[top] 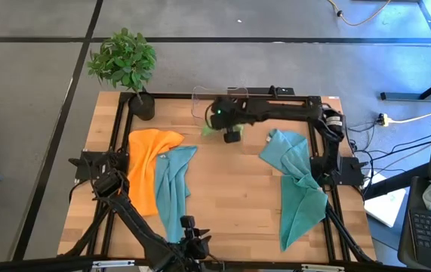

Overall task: Fold microfiber towels
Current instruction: Put the folded green microfiber towel into the transparent bin

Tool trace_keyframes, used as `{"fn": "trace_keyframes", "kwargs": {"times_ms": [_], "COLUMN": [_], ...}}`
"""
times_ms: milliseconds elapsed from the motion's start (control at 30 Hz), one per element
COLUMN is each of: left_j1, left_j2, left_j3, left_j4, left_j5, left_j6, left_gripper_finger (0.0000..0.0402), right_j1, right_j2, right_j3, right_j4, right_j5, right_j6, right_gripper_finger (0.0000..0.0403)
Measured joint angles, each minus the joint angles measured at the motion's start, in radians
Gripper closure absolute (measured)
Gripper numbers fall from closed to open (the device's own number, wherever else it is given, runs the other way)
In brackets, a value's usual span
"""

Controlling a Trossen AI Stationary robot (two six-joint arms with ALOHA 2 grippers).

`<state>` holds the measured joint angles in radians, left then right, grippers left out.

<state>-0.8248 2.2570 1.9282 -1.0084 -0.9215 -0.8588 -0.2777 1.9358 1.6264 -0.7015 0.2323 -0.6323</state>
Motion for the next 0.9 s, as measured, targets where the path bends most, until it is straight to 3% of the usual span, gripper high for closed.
{"fn": "trace_keyframes", "kwargs": {"times_ms": [333,633,900], "left_j1": [0.001,0.001,0.008], "left_j2": [0.000,0.000,0.000], "left_j3": [0.000,0.000,0.000], "left_j4": [0.000,0.005,-0.001], "left_j5": [0.000,-0.001,-0.008], "left_j6": [-0.025,-0.057,-0.043], "left_gripper_finger": [0.0307,0.0307,0.0307], "right_j1": [-0.102,-0.191,-0.291], "right_j2": [-0.001,-0.002,0.042], "right_j3": [0.054,0.110,0.103], "right_j4": [0.011,0.045,0.060], "right_j5": [-0.143,-0.161,-0.340], "right_j6": [-0.003,-0.029,-0.005], "right_gripper_finger": [0.0395,0.0394,0.0394]}}
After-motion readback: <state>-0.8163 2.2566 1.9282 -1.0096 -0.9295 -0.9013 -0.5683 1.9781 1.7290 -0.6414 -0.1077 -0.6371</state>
